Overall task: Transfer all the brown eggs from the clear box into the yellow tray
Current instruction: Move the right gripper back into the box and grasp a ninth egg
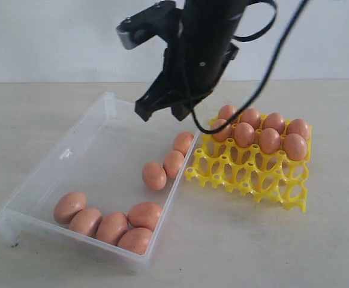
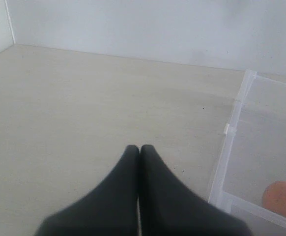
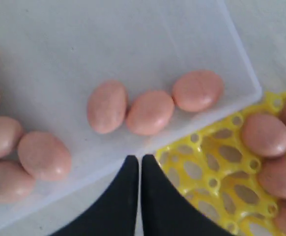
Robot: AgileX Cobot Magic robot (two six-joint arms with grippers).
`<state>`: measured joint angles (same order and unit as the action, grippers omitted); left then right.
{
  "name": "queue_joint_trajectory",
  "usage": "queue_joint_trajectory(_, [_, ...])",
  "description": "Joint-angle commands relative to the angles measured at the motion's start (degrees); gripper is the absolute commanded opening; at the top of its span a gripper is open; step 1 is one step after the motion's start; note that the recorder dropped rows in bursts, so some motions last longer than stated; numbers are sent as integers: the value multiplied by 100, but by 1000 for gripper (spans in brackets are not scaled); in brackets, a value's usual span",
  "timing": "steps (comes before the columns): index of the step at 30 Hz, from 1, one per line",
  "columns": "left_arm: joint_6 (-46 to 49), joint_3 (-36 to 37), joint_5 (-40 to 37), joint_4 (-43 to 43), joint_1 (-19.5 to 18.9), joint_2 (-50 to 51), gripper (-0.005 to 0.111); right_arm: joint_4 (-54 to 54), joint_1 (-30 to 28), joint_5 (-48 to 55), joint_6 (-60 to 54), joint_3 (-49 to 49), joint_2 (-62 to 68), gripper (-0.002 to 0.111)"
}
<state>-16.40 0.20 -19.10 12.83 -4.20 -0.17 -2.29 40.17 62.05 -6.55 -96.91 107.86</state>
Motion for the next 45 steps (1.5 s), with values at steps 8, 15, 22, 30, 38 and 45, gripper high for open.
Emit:
queue_joint_trajectory(8, [-58, -20, 22, 1, 18, 17, -4, 808, -18, 122, 389, -1544, 2084, 64])
queue_joint_trajectory(15, [-58, -20, 22, 1, 18, 17, -4, 921, -18, 68, 410, -1544, 2420, 64])
queue_joint_trajectory(22, [-58, -20, 22, 1, 18, 17, -4, 948, -18, -17, 453, -1544, 2594, 64])
queue_joint_trajectory(30, [-58, -20, 22, 1, 18, 17, -4, 1029, -18, 214, 499, -1544, 2863, 64])
queue_joint_trajectory(38, [-58, -20, 22, 1, 18, 17, -4, 1057, -18, 432, 499, -1544, 2886, 55])
queue_joint_trajectory(45, [-58, -20, 22, 1, 18, 17, -4, 1057, -18, 668, 271, -1554, 2864, 1])
